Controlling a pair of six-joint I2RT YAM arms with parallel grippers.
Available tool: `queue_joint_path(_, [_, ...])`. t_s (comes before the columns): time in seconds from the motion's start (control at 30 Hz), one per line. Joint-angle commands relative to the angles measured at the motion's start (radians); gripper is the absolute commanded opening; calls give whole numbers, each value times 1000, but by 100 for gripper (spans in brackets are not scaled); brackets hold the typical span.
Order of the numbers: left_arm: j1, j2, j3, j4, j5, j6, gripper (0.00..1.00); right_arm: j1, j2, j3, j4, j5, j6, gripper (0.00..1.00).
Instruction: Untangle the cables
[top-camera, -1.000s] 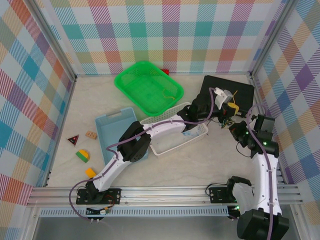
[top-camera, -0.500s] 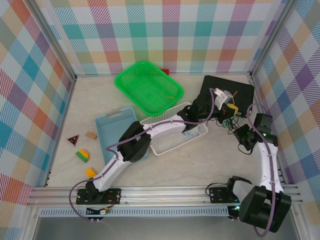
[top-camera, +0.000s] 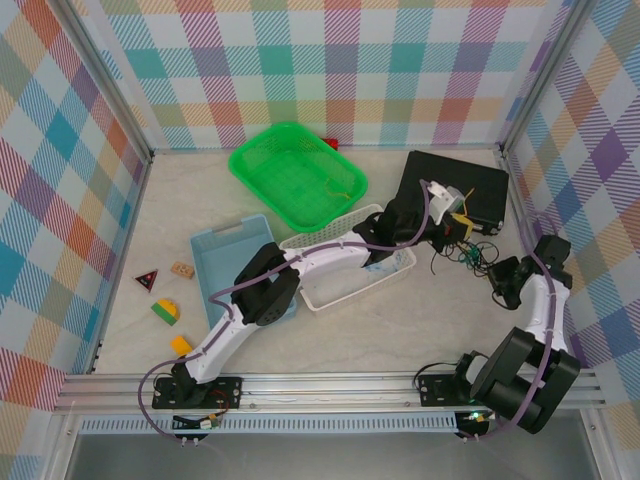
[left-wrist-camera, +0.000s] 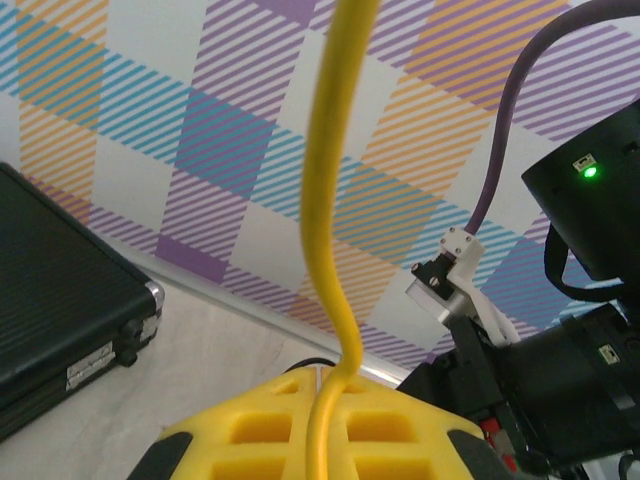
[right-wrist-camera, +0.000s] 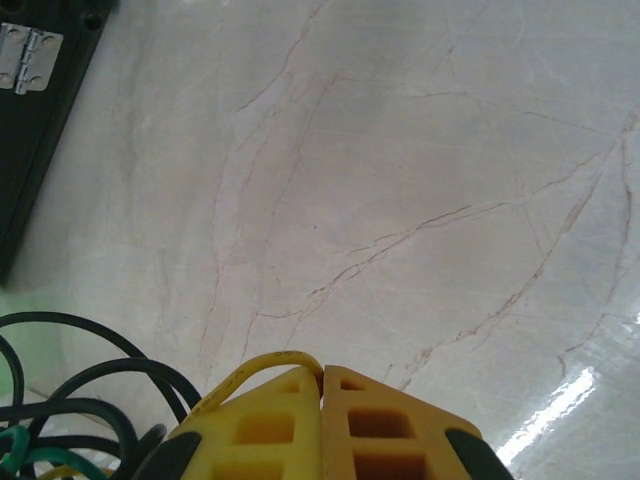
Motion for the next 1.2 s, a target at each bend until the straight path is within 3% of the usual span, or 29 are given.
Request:
queue_joint_path(0.0, [30, -156, -11, 101, -21, 15, 0, -62, 29, -29, -2, 87, -36, 0])
queue_joint_path(0.27, [19, -134, -70, 163, 45, 20, 0, -83, 13, -24, 45, -184, -76, 0])
queue_joint_path(0.5, [-24, -48, 10, 114, 33, 63, 0, -83, -84, -42, -11, -204, -87, 3])
queue_joint_path(0.6, [-27, -25, 40, 105, 18, 61, 0, -83, -119, -32, -29, -244, -95, 12])
queue_joint_path(0.7, [-29, -11, 46, 113, 6, 55, 0, -83, -161, -30, -28, -313, -102, 40])
queue_joint_path(0.8, [-29, -9, 33, 133, 14, 42, 0, -83, -201, -19, -48, -382, -90, 51])
queue_joint_path(1.07, [-20, -18, 17, 122, 16, 58, 0, -74, -265, 19, -100, -536, 67, 54])
queue_joint_path(1.17, [-7, -18, 14, 129, 22, 39, 0, -42, -292, 41, -101, -524, 112, 54])
